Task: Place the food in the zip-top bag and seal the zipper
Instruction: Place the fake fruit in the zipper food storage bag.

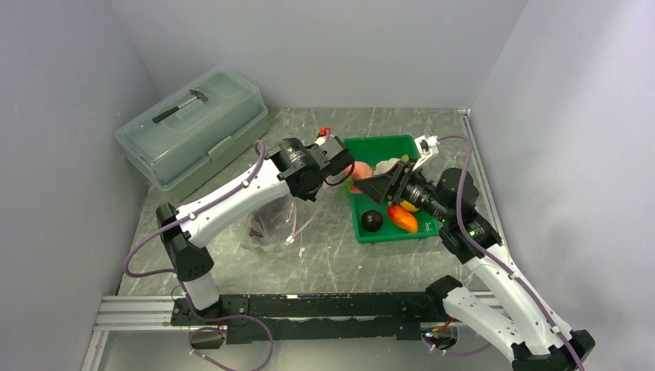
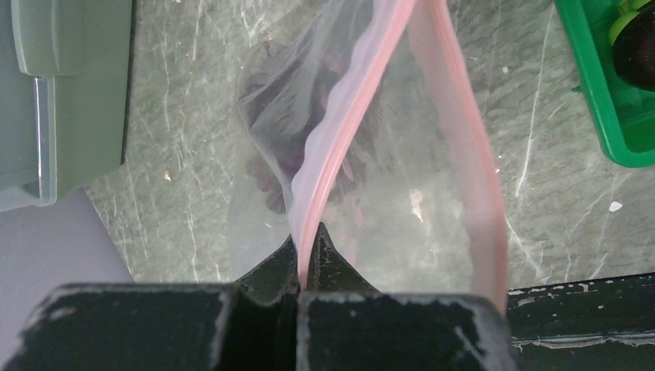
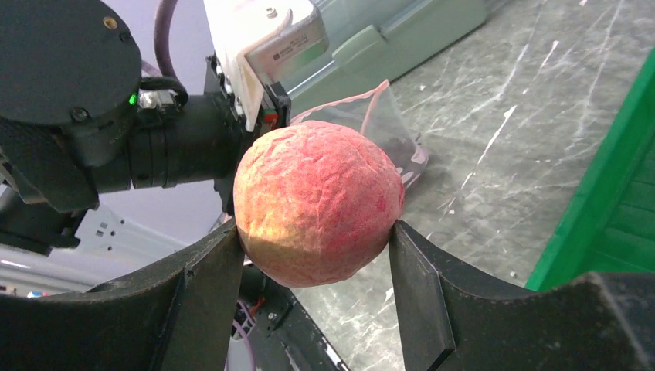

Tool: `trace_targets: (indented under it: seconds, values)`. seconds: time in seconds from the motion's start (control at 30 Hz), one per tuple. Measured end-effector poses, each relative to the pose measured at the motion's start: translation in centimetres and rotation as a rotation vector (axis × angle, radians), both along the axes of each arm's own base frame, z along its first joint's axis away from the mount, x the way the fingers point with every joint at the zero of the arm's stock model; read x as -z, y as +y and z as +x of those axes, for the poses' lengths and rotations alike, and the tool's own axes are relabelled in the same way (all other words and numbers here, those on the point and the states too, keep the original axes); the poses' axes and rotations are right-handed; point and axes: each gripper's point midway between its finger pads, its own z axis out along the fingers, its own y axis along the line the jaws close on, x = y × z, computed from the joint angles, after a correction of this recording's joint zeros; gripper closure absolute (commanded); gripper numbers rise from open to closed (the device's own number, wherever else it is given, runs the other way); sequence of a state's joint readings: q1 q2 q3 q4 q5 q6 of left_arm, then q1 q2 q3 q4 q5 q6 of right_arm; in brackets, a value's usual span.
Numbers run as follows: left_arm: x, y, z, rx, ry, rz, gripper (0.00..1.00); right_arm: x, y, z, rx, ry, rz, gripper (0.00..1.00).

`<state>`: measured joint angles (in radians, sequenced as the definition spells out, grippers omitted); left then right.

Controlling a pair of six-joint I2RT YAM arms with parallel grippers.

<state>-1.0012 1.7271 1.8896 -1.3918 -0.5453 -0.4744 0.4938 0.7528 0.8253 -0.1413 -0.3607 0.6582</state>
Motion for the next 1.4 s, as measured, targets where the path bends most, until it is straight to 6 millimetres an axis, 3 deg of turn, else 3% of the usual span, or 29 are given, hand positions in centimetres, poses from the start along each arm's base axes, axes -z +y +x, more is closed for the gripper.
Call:
trace_targets:
  seconds: [0.3, 0.53, 0.77, 1.13, 1.4]
  values:
    - [-1.0, -0.4, 0.0, -0.002, -0.015, -0.028, 1.00, 0.8, 2.0, -1.4, -0.107, 0.007, 0.016, 0.77]
    - [-1.0, -0.3, -0.2, 0.000, -0.010, -0.020, 1.00, 1.7, 5.0, -2.9, -0.197, 0.017, -0.006, 0.77]
    - [-1.0, 0.5, -0.2, -0.010, -0.011, 0.008, 1.00, 2.7, 6.6, -2.8, -0.202, 0.026, -0.056, 0.77]
    - [-1.3, 0.6, -0.4, -0.010, -0.016, 0.002, 1.00, 2.7, 7.2, -2.4, -0.170, 0.004, -0.130, 0.81]
    - [-1.4, 0.5, -0.5, -0.004, -0.016, 0.001, 1.00, 1.6, 5.7, -3.0, -0.143, -0.062, -0.150, 0.82]
